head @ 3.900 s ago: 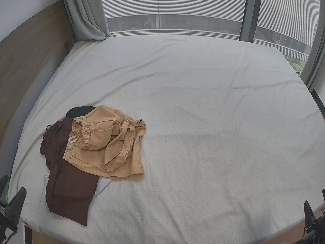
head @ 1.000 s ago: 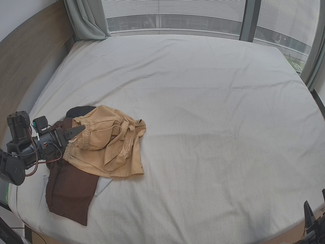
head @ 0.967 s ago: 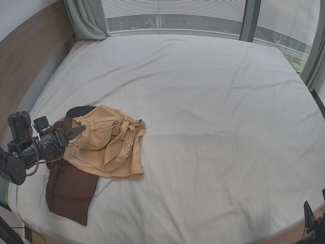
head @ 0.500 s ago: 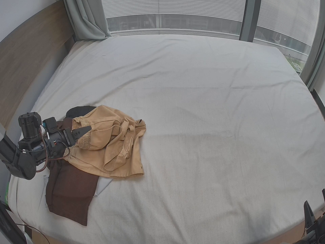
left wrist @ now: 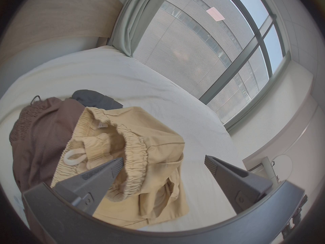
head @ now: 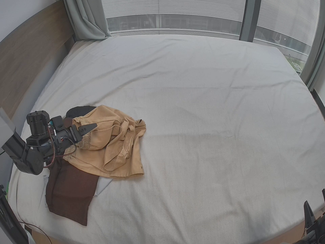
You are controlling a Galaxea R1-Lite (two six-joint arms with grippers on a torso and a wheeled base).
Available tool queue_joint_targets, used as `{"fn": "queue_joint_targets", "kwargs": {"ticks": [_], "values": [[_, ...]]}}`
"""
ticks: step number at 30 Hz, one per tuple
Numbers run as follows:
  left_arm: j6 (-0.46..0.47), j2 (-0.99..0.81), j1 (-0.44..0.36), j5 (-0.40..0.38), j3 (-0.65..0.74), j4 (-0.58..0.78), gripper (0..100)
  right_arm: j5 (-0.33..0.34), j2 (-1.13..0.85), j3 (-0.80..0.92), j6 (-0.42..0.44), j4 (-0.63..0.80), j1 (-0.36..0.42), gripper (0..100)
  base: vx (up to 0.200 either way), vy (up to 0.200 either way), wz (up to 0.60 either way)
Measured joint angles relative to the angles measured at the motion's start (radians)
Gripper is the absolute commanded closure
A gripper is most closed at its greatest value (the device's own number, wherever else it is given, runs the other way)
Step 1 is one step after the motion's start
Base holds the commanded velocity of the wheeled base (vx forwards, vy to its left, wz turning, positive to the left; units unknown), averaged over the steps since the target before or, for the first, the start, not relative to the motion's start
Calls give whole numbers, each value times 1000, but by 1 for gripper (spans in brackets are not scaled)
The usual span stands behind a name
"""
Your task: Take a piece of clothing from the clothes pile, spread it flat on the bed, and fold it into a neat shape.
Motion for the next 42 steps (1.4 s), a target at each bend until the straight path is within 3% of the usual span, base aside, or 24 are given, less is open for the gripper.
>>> {"fn": "queue_joint_targets", "kwargs": {"ticks": [24, 25, 42], "values": [[-30, 116, -48, 4, -58, -106, 0, 0, 0, 0, 0, 0, -1, 0, 0, 0, 0], [-30, 120, -48, 5, -60, -106, 100, 0, 0, 0, 0, 0, -1, 0, 0, 0, 0], [-31, 137, -44, 3, -73, -127, 100, 0, 0, 0, 0, 0, 0, 0, 0, 0, 0]]}}
